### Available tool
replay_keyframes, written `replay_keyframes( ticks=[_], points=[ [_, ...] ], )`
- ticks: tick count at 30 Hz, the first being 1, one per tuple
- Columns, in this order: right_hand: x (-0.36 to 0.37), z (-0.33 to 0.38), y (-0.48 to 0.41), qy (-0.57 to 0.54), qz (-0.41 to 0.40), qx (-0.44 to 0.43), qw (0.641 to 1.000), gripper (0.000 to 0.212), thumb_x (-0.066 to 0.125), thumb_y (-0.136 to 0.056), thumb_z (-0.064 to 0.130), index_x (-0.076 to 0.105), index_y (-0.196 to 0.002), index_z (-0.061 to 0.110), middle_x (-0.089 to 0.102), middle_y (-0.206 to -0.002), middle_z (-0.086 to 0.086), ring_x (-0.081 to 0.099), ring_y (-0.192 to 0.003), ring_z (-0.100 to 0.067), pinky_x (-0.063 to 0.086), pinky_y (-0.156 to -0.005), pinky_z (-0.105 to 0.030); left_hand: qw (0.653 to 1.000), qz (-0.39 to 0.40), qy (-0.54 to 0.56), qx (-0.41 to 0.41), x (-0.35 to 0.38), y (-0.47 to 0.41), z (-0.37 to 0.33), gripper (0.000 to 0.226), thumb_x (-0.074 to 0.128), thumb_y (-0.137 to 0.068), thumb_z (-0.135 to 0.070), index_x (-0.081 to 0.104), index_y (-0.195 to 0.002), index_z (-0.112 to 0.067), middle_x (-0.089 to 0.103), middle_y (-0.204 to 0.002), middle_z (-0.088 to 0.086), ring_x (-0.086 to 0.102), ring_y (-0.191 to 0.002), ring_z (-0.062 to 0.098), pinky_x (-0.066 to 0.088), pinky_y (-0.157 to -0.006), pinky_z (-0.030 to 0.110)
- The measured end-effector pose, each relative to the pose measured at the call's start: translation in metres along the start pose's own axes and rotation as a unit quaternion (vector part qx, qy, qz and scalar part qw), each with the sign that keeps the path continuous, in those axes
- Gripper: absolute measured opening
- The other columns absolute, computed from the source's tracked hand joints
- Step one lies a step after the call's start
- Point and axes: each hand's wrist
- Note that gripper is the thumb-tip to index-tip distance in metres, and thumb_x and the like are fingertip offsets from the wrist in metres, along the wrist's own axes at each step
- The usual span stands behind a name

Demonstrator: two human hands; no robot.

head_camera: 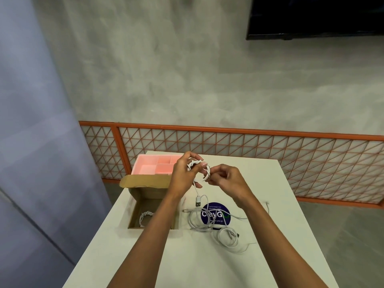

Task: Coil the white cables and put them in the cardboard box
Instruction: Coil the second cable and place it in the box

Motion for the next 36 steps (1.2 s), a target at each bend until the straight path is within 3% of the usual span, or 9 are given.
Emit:
replay_keyframes(
  ticks=[2, 4, 11, 15, 19, 26, 29, 33, 36],
  points=[
    [0.003, 0.001, 0.001, -0.069, 0.008, 0.019, 0.997, 0.018, 0.066, -0.085, 0.009, 0.057, -0.1, 0.005, 0.071, -0.092, -0.013, 0.071, -0.085, -0.025, 0.057, -0.082, -0.03, 1.0, -0.003, -0.007, 0.002, 0.0, 0.0, 0.001, 0.015, 0.066, -0.088, -0.014, 0.056, -0.098, -0.009, 0.064, -0.099, 0.008, 0.069, -0.073, 0.012, 0.053, -0.042, 0.029],
    [0.003, 0.002, 0.002, -0.09, -0.001, 0.017, 0.996, 0.029, 0.073, -0.081, 0.014, 0.053, -0.099, 0.005, 0.069, -0.084, -0.011, 0.071, -0.08, -0.024, 0.058, -0.077, -0.028, 1.0, 0.003, -0.006, 0.001, -0.001, 0.001, 0.002, 0.017, 0.066, -0.088, -0.016, 0.057, -0.1, -0.008, 0.064, -0.097, 0.004, 0.069, -0.074, 0.011, 0.054, -0.044, 0.029],
    [0.008, -0.006, -0.004, -0.134, -0.047, 0.025, 0.99, 0.036, 0.076, -0.076, 0.002, 0.046, -0.094, 0.01, 0.063, -0.083, -0.012, 0.069, -0.073, -0.028, 0.059, -0.072, -0.029, 0.995, 0.009, 0.091, -0.036, -0.002, 0.007, 0.012, 0.032, 0.07, -0.084, -0.015, 0.055, -0.112, -0.009, 0.063, -0.108, 0.007, 0.067, -0.093, 0.019, 0.058, -0.058, 0.033],
    [0.004, -0.005, -0.007, -0.147, -0.077, 0.021, 0.986, 0.034, 0.074, -0.076, -0.003, 0.046, -0.088, 0.012, 0.058, -0.082, -0.009, 0.067, -0.077, -0.03, 0.058, -0.066, -0.025, 0.988, 0.014, 0.139, -0.059, -0.007, 0.011, 0.02, 0.027, 0.068, -0.085, -0.01, 0.058, -0.109, -0.001, 0.067, -0.102, 0.005, 0.068, -0.091, 0.013, 0.057, -0.07, 0.028],
    [0.005, -0.003, -0.008, -0.175, -0.083, 0.019, 0.981, 0.037, 0.076, -0.074, -0.002, 0.046, -0.091, 0.013, 0.06, -0.085, -0.011, 0.068, -0.072, -0.024, 0.058, -0.074, -0.03, 0.994, 0.001, 0.098, -0.054, -0.008, 0.01, 0.027, 0.019, 0.067, -0.087, -0.015, 0.064, -0.098, -0.001, 0.068, -0.093, 0.008, 0.063, -0.087, 0.015, 0.055, -0.079, 0.033],
    [0.007, -0.005, -0.008, -0.216, -0.053, 0.038, 0.974, 0.035, 0.074, -0.078, 0.003, 0.046, -0.097, 0.011, 0.063, -0.098, -0.017, 0.064, -0.075, -0.02, 0.053, -0.063, -0.021, 0.984, -0.034, 0.169, -0.041, 0.002, 0.011, 0.018, 0.011, 0.065, -0.085, -0.002, 0.063, -0.095, -0.008, 0.075, -0.081, -0.001, 0.071, -0.079, 0.013, 0.057, -0.07, 0.023],
    [0.005, -0.007, -0.008, -0.187, -0.04, 0.051, 0.98, 0.032, 0.073, -0.081, 0.012, 0.048, -0.1, 0.011, 0.067, -0.096, -0.011, 0.062, -0.08, -0.016, 0.049, -0.069, -0.024, 0.984, -0.04, 0.174, -0.027, 0.003, 0.011, 0.018, 0.01, 0.064, -0.086, -0.006, 0.062, -0.096, -0.009, 0.074, -0.081, 0.001, 0.07, -0.083, 0.017, 0.057, -0.073, 0.025],
    [0.004, -0.006, -0.011, -0.179, 0.001, 0.119, 0.977, 0.03, 0.07, -0.085, 0.024, 0.053, -0.102, 0.006, 0.063, -0.087, -0.009, 0.062, -0.085, -0.023, 0.055, -0.077, -0.032, 0.982, -0.034, 0.188, 0.006, 0.006, 0.012, 0.019, 0.013, 0.061, -0.088, -0.007, 0.062, -0.101, -0.007, 0.073, -0.084, 0.006, 0.068, -0.086, 0.02, 0.056, -0.08, 0.03],
    [0.001, -0.004, -0.014, -0.229, 0.008, 0.136, 0.964, 0.026, 0.072, -0.083, 0.014, 0.061, -0.093, -0.007, 0.064, -0.098, -0.02, 0.065, -0.091, -0.03, 0.059, -0.077, -0.028, 0.981, -0.017, 0.191, 0.022, 0.005, 0.011, 0.019, 0.014, 0.059, -0.089, -0.006, 0.061, -0.103, -0.007, 0.072, -0.082, 0.003, 0.067, -0.085, 0.018, 0.056, -0.082, 0.031]
  ],
)
Point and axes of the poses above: each hand's wrist, its own y-axis away from the middle knuckle, its own x-axis out of the palm, z = x × y
